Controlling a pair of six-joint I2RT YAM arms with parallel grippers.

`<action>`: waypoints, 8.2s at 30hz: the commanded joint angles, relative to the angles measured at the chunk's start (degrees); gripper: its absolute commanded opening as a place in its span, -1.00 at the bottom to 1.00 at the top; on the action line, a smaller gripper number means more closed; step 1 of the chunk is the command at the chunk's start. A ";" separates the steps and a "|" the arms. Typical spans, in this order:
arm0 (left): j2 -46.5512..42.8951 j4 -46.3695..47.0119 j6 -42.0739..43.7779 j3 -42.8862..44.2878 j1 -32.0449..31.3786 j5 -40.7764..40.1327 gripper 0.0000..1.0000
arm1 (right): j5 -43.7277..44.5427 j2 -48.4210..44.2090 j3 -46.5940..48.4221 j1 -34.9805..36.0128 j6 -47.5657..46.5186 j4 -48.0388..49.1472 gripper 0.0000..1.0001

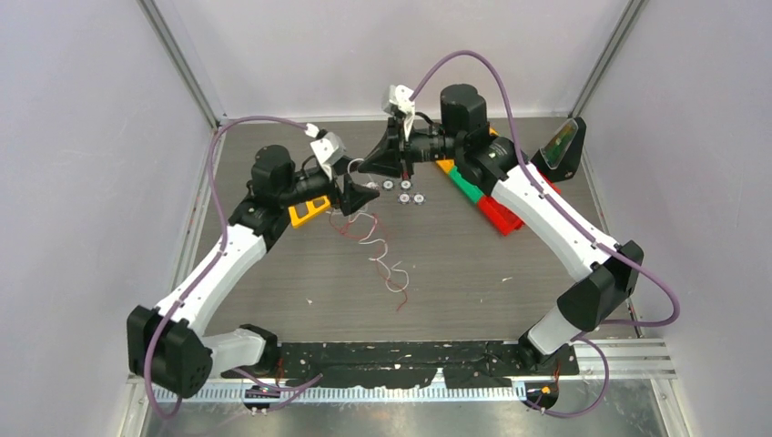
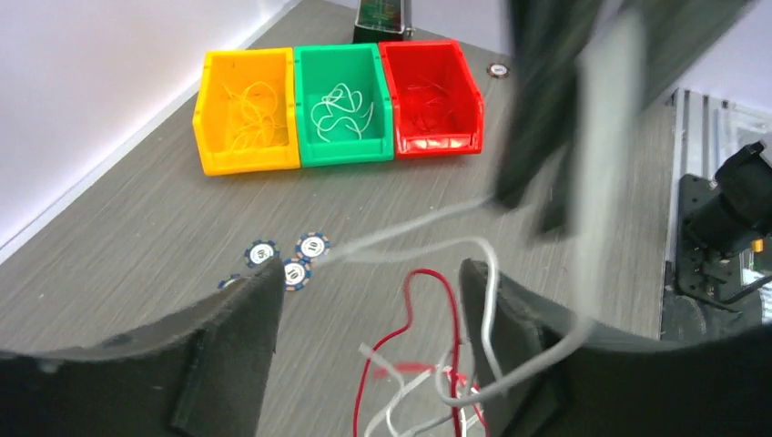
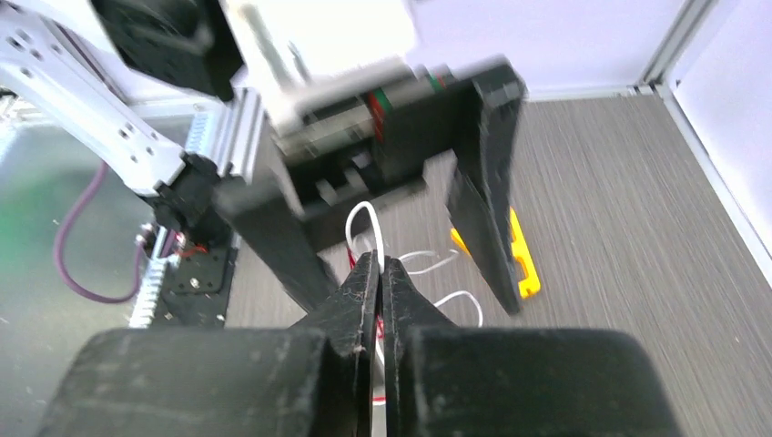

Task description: Untangle the cables

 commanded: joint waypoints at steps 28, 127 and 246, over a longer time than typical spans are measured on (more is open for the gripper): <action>-11.01 -9.99 -9.45 5.40 3.81 5.63 0.80 | 3.57 -4.80 12.49 -10.90 36.26 31.24 -0.89; 4.75 6.43 -6.14 5.62 -9.24 -13.36 0.99 | 11.08 -6.71 9.43 -10.65 37.04 31.06 -0.89; -8.91 -37.57 20.21 -5.68 17.48 -10.03 0.99 | 22.28 23.80 -1.29 -39.12 -19.60 -6.32 -0.89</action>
